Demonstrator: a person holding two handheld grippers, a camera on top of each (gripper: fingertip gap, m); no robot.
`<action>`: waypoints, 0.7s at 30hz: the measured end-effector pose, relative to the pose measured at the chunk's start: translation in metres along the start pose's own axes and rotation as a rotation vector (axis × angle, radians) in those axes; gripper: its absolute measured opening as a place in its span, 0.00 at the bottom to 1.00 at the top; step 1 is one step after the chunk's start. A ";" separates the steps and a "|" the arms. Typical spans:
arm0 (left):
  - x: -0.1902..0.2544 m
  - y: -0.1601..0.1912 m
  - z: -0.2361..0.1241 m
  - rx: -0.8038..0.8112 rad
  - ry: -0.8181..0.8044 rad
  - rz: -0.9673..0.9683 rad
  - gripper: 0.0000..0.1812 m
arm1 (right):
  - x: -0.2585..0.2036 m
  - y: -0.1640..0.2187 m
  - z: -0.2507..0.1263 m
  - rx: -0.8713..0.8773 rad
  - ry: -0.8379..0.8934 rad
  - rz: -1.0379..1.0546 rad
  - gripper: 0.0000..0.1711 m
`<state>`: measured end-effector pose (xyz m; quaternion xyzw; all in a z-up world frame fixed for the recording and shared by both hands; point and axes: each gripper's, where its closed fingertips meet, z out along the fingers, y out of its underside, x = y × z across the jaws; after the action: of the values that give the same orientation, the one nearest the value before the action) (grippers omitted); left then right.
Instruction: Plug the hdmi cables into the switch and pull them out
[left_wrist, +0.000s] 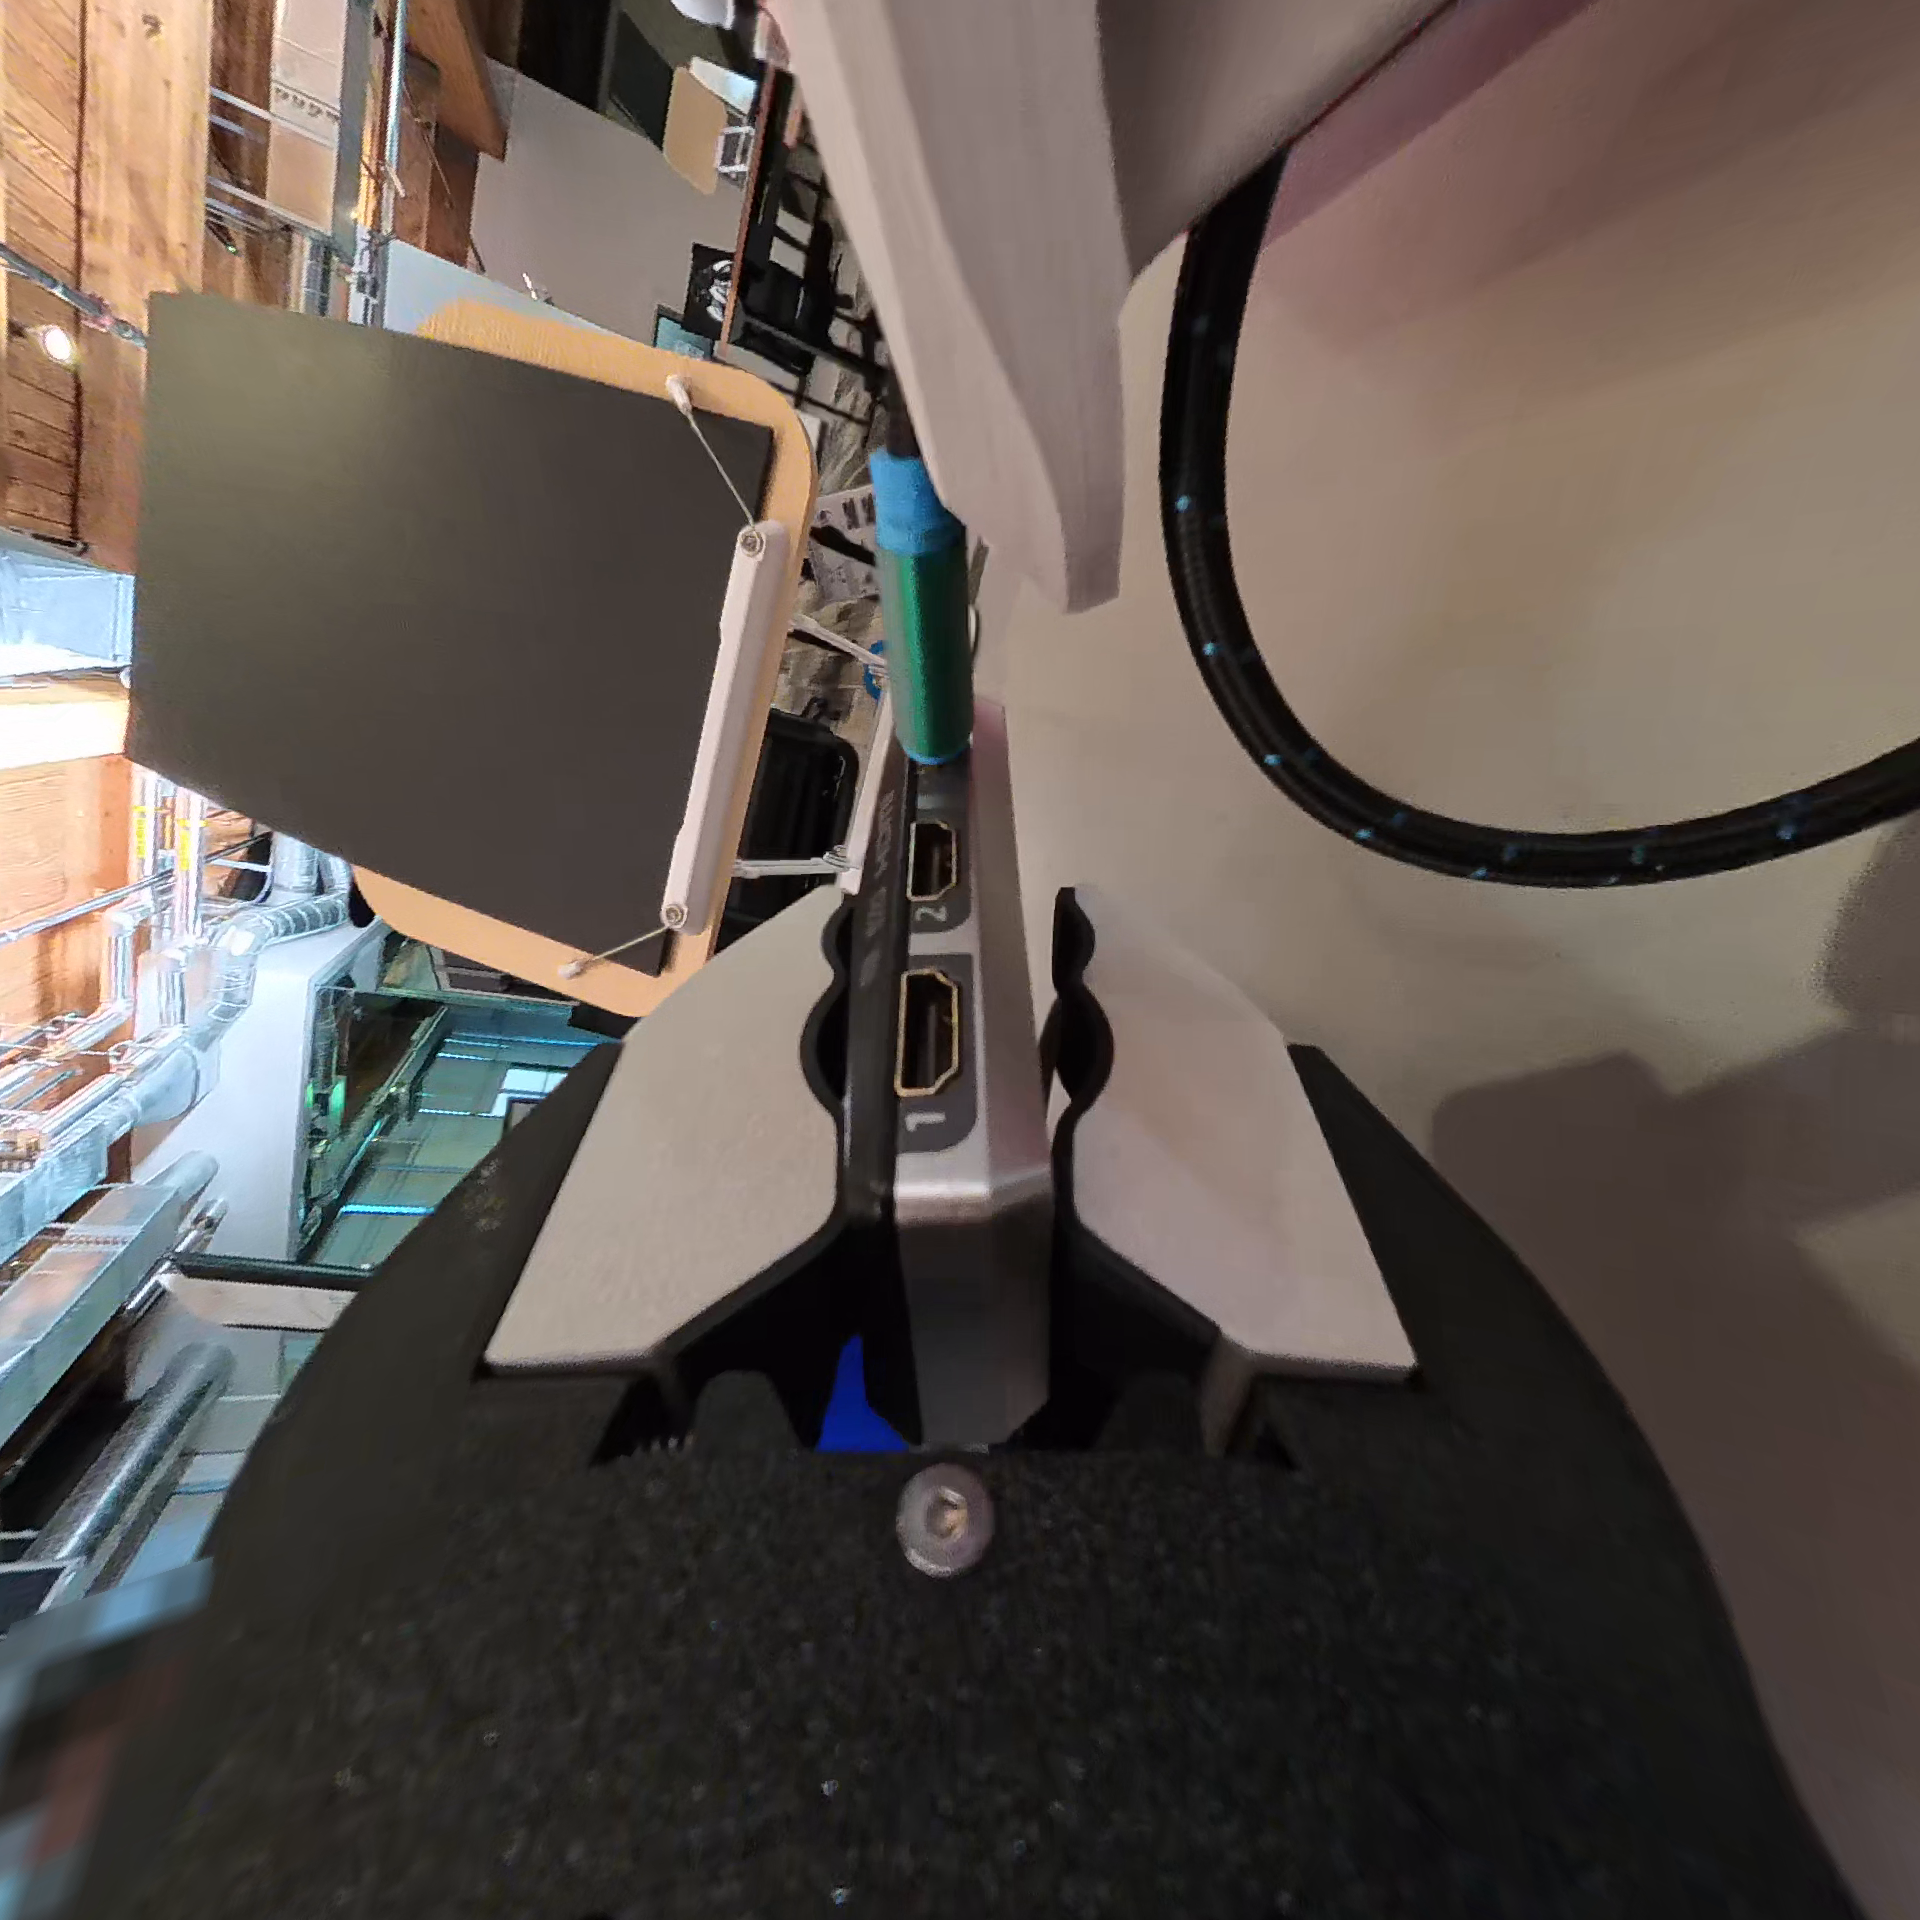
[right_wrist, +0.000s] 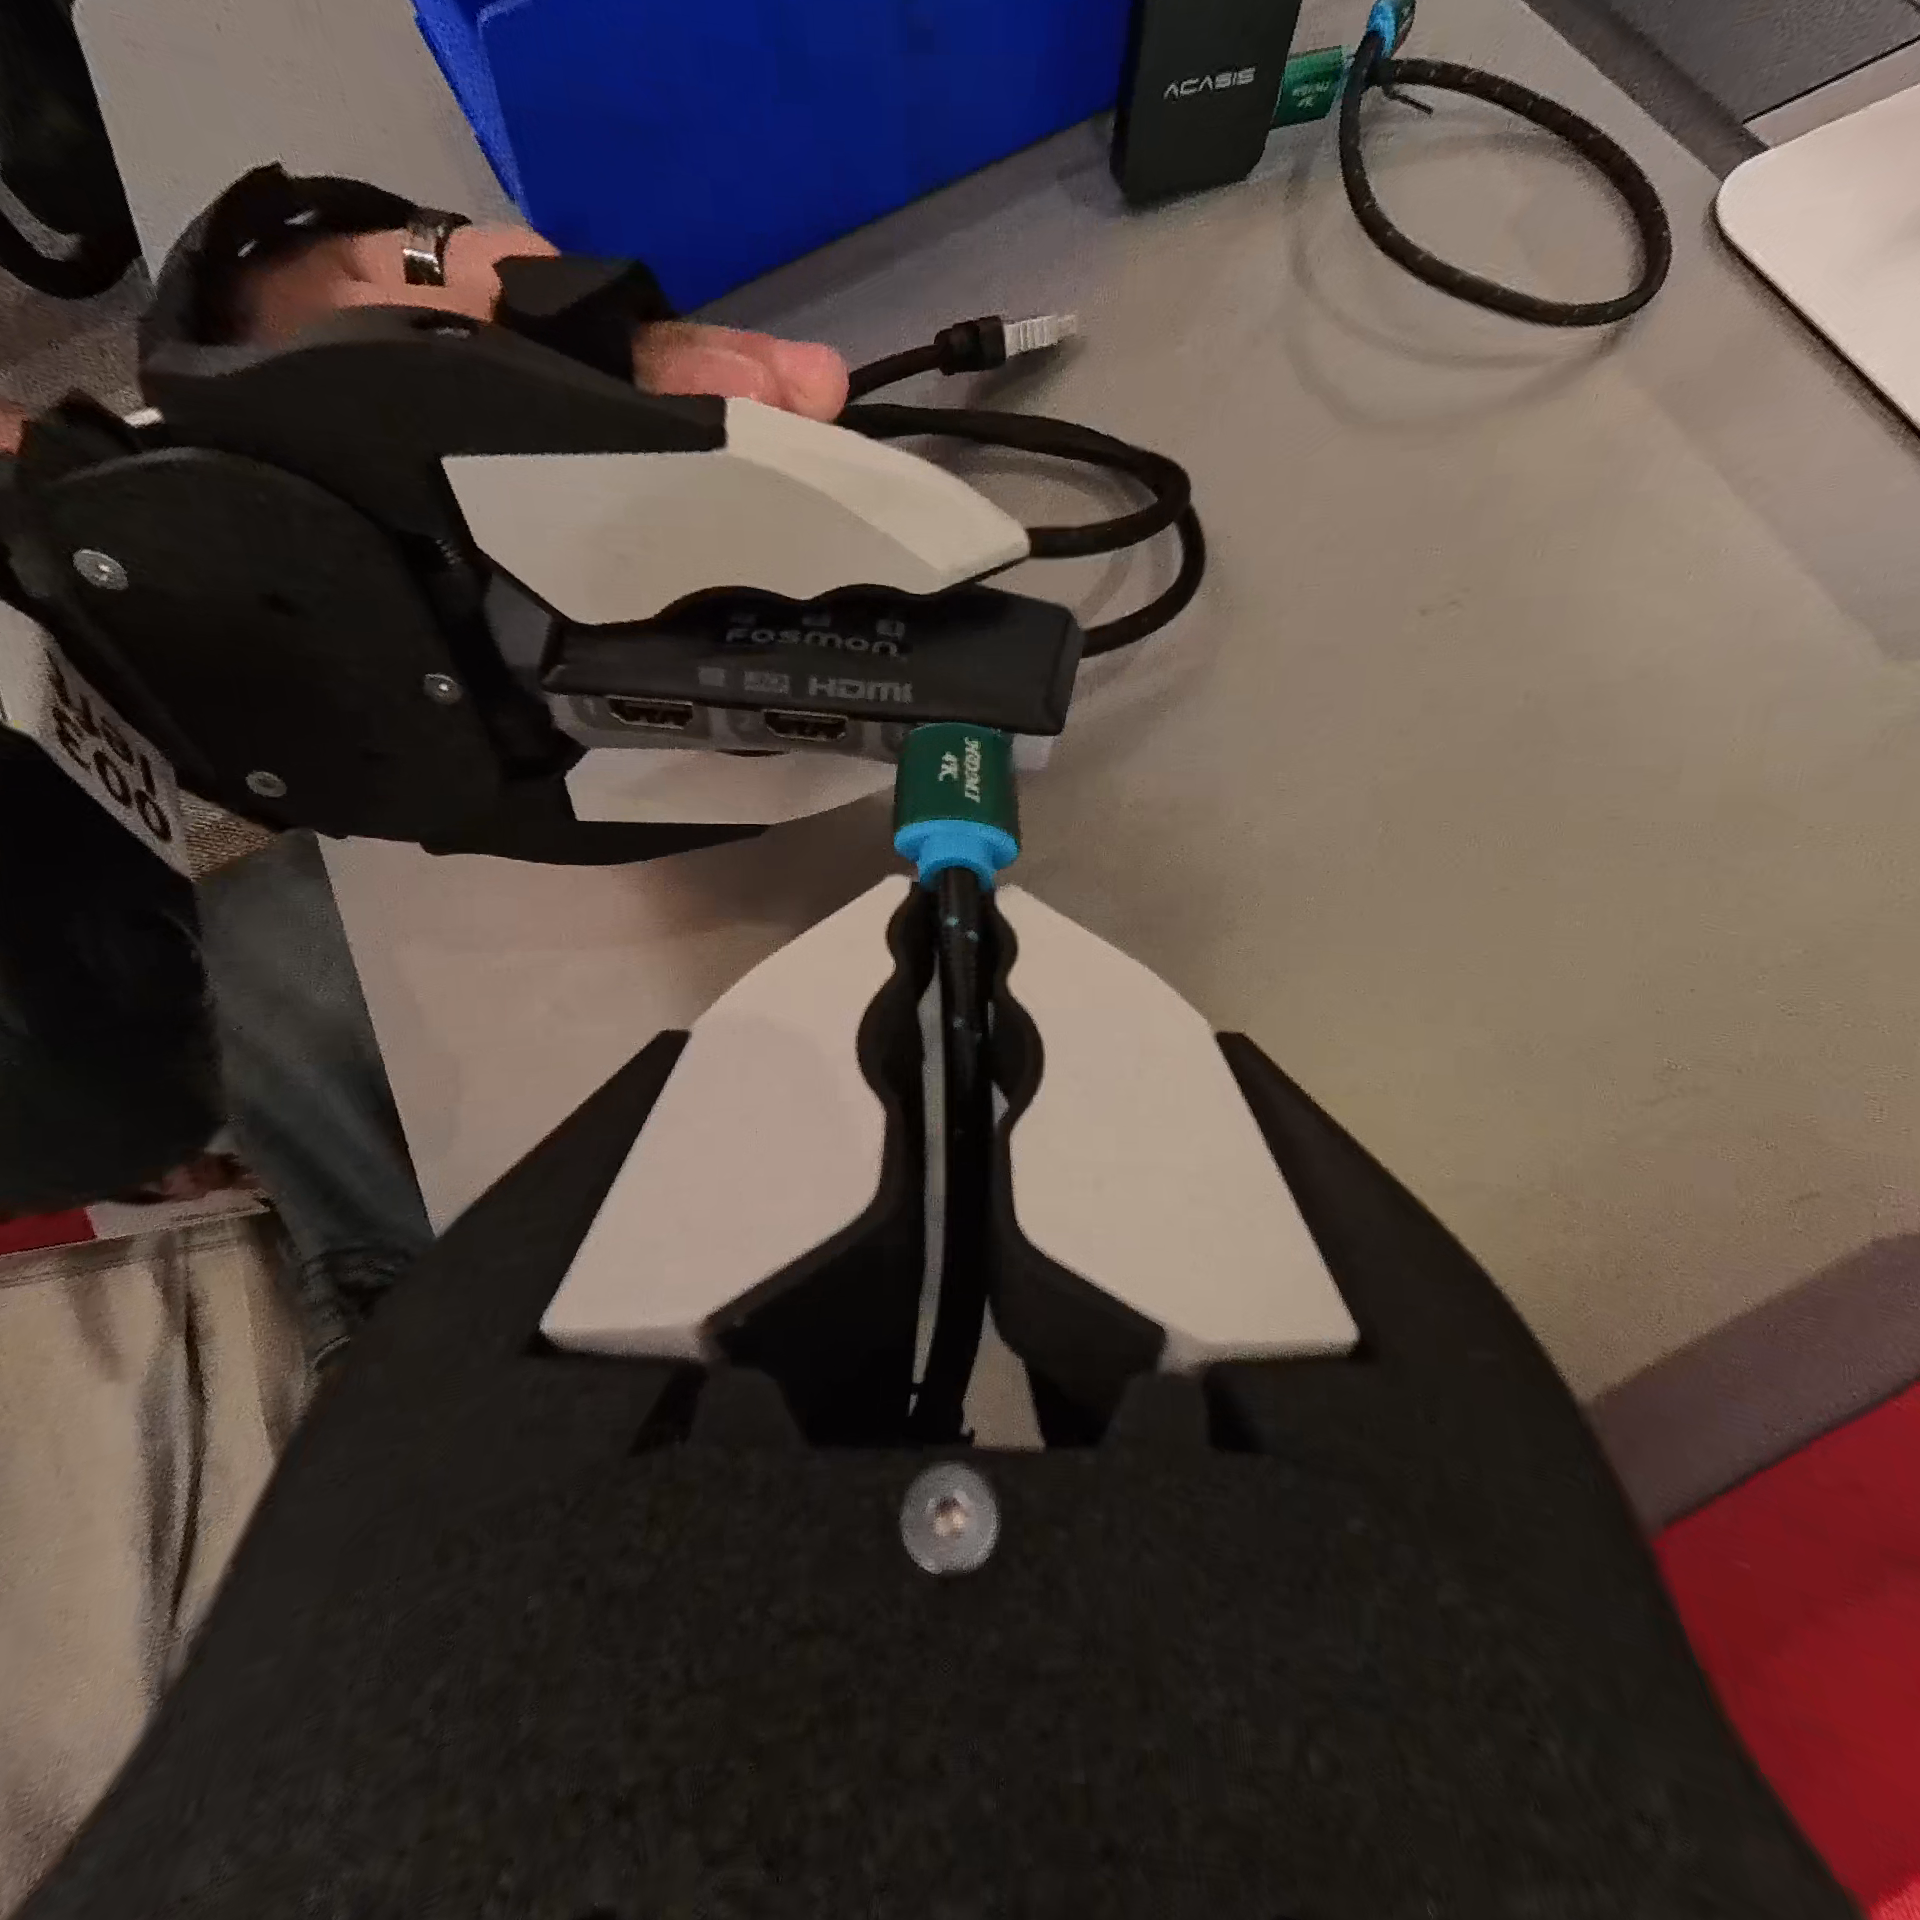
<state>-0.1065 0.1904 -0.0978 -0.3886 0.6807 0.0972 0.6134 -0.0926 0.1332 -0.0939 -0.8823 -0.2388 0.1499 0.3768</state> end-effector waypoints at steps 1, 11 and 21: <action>-0.001 -0.001 0.000 0.003 -0.009 0.000 0.20 | -0.001 -0.001 -0.001 0.002 0.000 -0.008 0.06; -0.016 -0.018 -0.031 0.367 0.171 -0.220 0.20 | -0.005 -0.053 -0.118 0.462 -0.160 -0.127 0.17; -0.017 -0.062 -0.072 0.677 0.249 -0.242 0.19 | -0.048 -0.026 -0.015 0.430 -0.259 -0.550 0.27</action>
<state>-0.1216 0.1113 -0.0443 -0.2503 0.6929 -0.2545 0.6265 -0.1347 0.1143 -0.0603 -0.6594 -0.4758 0.1999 0.5466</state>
